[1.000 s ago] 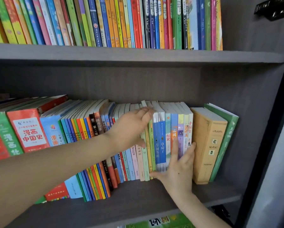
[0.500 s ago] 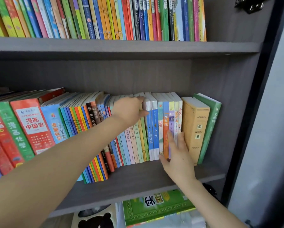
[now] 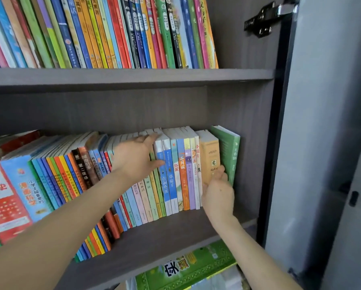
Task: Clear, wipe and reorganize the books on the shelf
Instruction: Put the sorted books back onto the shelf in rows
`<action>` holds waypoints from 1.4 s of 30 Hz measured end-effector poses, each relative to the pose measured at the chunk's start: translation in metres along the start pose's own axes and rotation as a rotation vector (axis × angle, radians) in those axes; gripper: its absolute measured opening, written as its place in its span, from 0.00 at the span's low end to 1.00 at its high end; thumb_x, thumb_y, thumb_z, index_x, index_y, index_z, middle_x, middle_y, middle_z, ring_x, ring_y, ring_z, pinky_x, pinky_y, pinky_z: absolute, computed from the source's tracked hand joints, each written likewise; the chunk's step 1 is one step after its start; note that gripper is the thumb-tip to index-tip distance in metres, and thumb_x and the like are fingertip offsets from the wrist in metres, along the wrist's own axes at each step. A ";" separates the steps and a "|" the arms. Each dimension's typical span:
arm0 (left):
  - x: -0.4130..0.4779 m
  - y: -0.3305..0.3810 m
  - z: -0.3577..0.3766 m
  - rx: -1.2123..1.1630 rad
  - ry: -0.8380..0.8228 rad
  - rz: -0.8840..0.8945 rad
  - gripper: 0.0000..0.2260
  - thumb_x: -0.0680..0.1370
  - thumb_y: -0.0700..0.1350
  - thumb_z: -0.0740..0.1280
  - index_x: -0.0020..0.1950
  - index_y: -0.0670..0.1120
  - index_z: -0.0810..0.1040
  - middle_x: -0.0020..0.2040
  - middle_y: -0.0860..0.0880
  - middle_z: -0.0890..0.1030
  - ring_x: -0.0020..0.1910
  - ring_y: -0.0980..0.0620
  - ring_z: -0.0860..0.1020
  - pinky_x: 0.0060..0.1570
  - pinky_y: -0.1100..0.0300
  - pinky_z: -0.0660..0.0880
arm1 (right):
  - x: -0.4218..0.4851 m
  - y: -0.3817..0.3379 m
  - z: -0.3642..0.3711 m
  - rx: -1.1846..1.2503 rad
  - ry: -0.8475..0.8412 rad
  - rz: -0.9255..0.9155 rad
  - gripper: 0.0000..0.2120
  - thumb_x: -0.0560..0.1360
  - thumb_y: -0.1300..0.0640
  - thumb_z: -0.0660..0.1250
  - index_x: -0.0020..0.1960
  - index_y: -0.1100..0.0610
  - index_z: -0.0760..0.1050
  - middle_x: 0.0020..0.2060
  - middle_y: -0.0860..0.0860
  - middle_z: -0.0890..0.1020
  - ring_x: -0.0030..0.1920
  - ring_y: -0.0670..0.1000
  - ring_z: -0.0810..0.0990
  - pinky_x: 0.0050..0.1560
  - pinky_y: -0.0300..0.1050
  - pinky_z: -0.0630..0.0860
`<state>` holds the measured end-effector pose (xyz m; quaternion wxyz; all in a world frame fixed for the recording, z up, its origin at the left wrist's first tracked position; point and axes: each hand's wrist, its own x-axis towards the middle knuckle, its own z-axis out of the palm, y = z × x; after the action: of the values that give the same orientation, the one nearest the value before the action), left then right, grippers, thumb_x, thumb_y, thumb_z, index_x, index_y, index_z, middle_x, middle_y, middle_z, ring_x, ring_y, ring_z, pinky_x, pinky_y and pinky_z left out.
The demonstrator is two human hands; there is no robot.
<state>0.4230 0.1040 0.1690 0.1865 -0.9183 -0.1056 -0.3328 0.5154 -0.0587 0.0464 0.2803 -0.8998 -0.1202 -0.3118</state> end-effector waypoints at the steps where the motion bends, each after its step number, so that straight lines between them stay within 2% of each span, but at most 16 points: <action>1: 0.000 0.000 0.000 0.011 0.009 0.012 0.35 0.75 0.66 0.60 0.76 0.51 0.57 0.56 0.49 0.79 0.41 0.54 0.74 0.25 0.63 0.56 | 0.010 -0.003 0.002 -0.047 -0.032 0.001 0.30 0.81 0.56 0.60 0.75 0.69 0.53 0.57 0.58 0.77 0.51 0.56 0.80 0.46 0.45 0.76; 5: 0.001 -0.001 0.005 -0.042 0.034 -0.003 0.33 0.74 0.66 0.63 0.75 0.53 0.60 0.60 0.51 0.79 0.52 0.52 0.79 0.29 0.63 0.60 | 0.031 -0.006 0.009 -0.197 -0.131 -0.063 0.21 0.82 0.62 0.52 0.73 0.68 0.56 0.54 0.55 0.80 0.50 0.52 0.82 0.39 0.41 0.71; 7: 0.001 -0.003 0.011 -0.113 0.053 -0.010 0.33 0.73 0.65 0.65 0.74 0.52 0.63 0.63 0.50 0.78 0.57 0.50 0.78 0.37 0.62 0.67 | 0.015 -0.003 0.012 -0.179 -0.152 -0.089 0.20 0.80 0.61 0.57 0.71 0.65 0.61 0.50 0.53 0.81 0.46 0.51 0.83 0.36 0.40 0.72; 9: 0.002 -0.007 0.018 -0.185 0.077 -0.008 0.33 0.72 0.63 0.68 0.72 0.50 0.67 0.65 0.48 0.77 0.61 0.48 0.77 0.47 0.59 0.74 | -0.010 0.006 0.006 -0.104 -0.058 -0.146 0.11 0.74 0.57 0.69 0.54 0.58 0.75 0.38 0.49 0.82 0.34 0.49 0.82 0.27 0.40 0.70; 11: 0.003 -0.007 0.021 -0.209 0.076 0.011 0.33 0.71 0.62 0.70 0.71 0.48 0.70 0.66 0.48 0.76 0.64 0.47 0.75 0.55 0.55 0.74 | -0.022 0.017 -0.010 0.026 0.158 -0.096 0.10 0.65 0.59 0.76 0.41 0.57 0.76 0.30 0.50 0.78 0.25 0.51 0.77 0.22 0.39 0.64; 13: 0.005 -0.006 0.021 -0.215 0.088 0.011 0.32 0.70 0.62 0.70 0.70 0.48 0.70 0.66 0.48 0.77 0.64 0.46 0.75 0.57 0.54 0.74 | -0.018 0.030 -0.024 0.125 0.303 0.089 0.15 0.67 0.56 0.76 0.48 0.60 0.75 0.37 0.54 0.79 0.31 0.55 0.79 0.26 0.39 0.65; 15: 0.005 -0.005 0.018 -0.222 0.080 -0.003 0.32 0.71 0.62 0.70 0.71 0.49 0.69 0.65 0.49 0.77 0.63 0.47 0.76 0.55 0.55 0.74 | 0.000 0.041 -0.028 0.231 0.094 0.276 0.23 0.72 0.51 0.72 0.61 0.60 0.70 0.50 0.55 0.79 0.45 0.59 0.81 0.35 0.42 0.68; 18: 0.003 -0.004 0.015 -0.220 0.065 -0.017 0.32 0.71 0.63 0.69 0.71 0.51 0.68 0.64 0.50 0.77 0.60 0.48 0.77 0.49 0.57 0.74 | 0.019 0.045 -0.018 0.465 -0.256 0.221 0.20 0.76 0.55 0.67 0.67 0.55 0.68 0.57 0.52 0.80 0.56 0.55 0.80 0.50 0.45 0.75; 21: 0.004 -0.002 0.012 -0.229 0.038 -0.019 0.30 0.72 0.63 0.68 0.71 0.52 0.67 0.63 0.51 0.77 0.56 0.51 0.78 0.39 0.62 0.69 | 0.017 0.037 -0.011 0.433 -0.259 0.144 0.18 0.78 0.59 0.65 0.68 0.55 0.70 0.61 0.51 0.79 0.59 0.51 0.79 0.56 0.47 0.78; 23: 0.009 0.000 0.007 -0.248 -0.013 -0.037 0.30 0.73 0.63 0.66 0.70 0.51 0.67 0.63 0.52 0.76 0.56 0.51 0.78 0.40 0.62 0.69 | 0.015 0.036 -0.007 0.428 -0.243 0.138 0.19 0.78 0.59 0.65 0.68 0.54 0.70 0.61 0.51 0.79 0.59 0.50 0.79 0.56 0.47 0.79; 25: 0.015 0.007 0.003 -0.304 -0.016 -0.044 0.28 0.74 0.62 0.66 0.69 0.50 0.68 0.63 0.50 0.76 0.58 0.50 0.77 0.50 0.58 0.72 | 0.015 0.036 -0.005 0.411 -0.239 0.119 0.19 0.78 0.59 0.64 0.69 0.55 0.70 0.62 0.51 0.79 0.59 0.50 0.79 0.55 0.46 0.79; 27: 0.024 0.019 0.001 -0.293 0.047 0.039 0.27 0.75 0.61 0.66 0.69 0.49 0.69 0.61 0.50 0.77 0.59 0.49 0.76 0.61 0.55 0.69 | 0.017 0.038 -0.001 0.398 -0.227 0.102 0.19 0.78 0.59 0.64 0.69 0.55 0.69 0.62 0.51 0.78 0.59 0.50 0.79 0.55 0.46 0.80; 29: 0.037 0.032 -0.003 -0.260 0.057 0.144 0.27 0.75 0.60 0.66 0.70 0.48 0.69 0.62 0.49 0.77 0.60 0.48 0.76 0.66 0.54 0.66 | 0.018 0.039 -0.001 0.405 -0.230 0.095 0.19 0.79 0.59 0.64 0.69 0.55 0.69 0.62 0.51 0.78 0.59 0.49 0.79 0.54 0.45 0.80; 35: 0.049 0.015 -0.024 -0.371 -0.043 0.086 0.19 0.78 0.48 0.64 0.69 0.49 0.72 0.64 0.48 0.77 0.60 0.45 0.76 0.57 0.55 0.73 | 0.005 0.046 -0.020 0.452 -0.164 0.074 0.16 0.78 0.60 0.64 0.66 0.57 0.73 0.58 0.52 0.81 0.54 0.49 0.81 0.52 0.44 0.79; 39: 0.022 -0.037 -0.032 -0.246 -0.109 0.042 0.15 0.79 0.43 0.61 0.64 0.49 0.77 0.59 0.47 0.81 0.56 0.44 0.78 0.53 0.54 0.75 | -0.036 0.041 -0.047 0.427 -0.076 0.040 0.18 0.77 0.58 0.66 0.66 0.61 0.73 0.55 0.55 0.83 0.51 0.54 0.83 0.48 0.44 0.79; 42: 0.002 -0.069 -0.043 -0.124 -0.132 0.017 0.14 0.78 0.42 0.61 0.61 0.49 0.79 0.55 0.46 0.82 0.53 0.44 0.79 0.51 0.53 0.75 | -0.055 0.029 -0.074 0.442 -0.003 0.018 0.15 0.75 0.59 0.69 0.60 0.63 0.77 0.41 0.54 0.84 0.40 0.54 0.83 0.38 0.38 0.72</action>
<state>0.3781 0.1494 0.2193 0.1246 -0.9489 -0.0888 -0.2758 0.4473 -0.1275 0.0469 0.4735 -0.8179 -0.1783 -0.2742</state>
